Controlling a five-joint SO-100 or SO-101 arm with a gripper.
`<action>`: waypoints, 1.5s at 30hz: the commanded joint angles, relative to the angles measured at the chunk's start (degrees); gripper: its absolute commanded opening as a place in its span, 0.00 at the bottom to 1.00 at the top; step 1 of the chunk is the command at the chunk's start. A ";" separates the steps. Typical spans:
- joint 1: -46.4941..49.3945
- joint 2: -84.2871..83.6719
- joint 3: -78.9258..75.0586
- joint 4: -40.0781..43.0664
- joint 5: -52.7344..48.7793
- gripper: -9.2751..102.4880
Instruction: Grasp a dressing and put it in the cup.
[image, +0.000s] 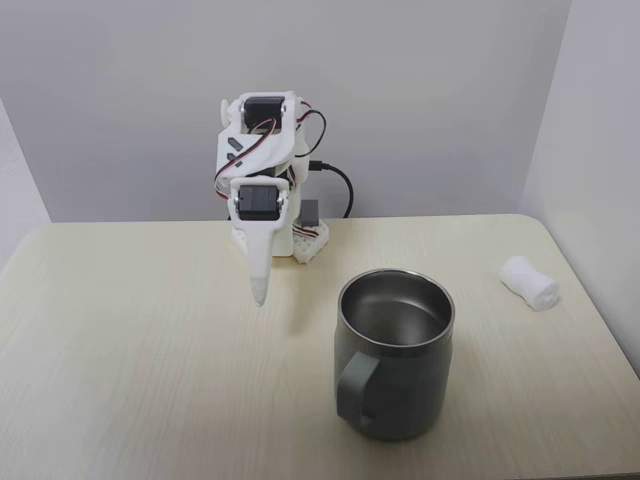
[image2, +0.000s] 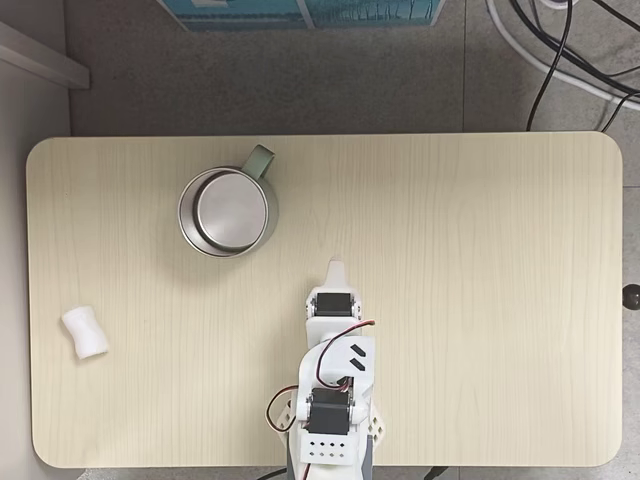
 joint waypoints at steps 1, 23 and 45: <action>-2.20 0.18 -0.26 -1.93 0.35 0.08; -2.02 0.18 1.23 -2.20 -3.60 0.08; -40.69 60.64 79.63 32.78 -19.51 0.25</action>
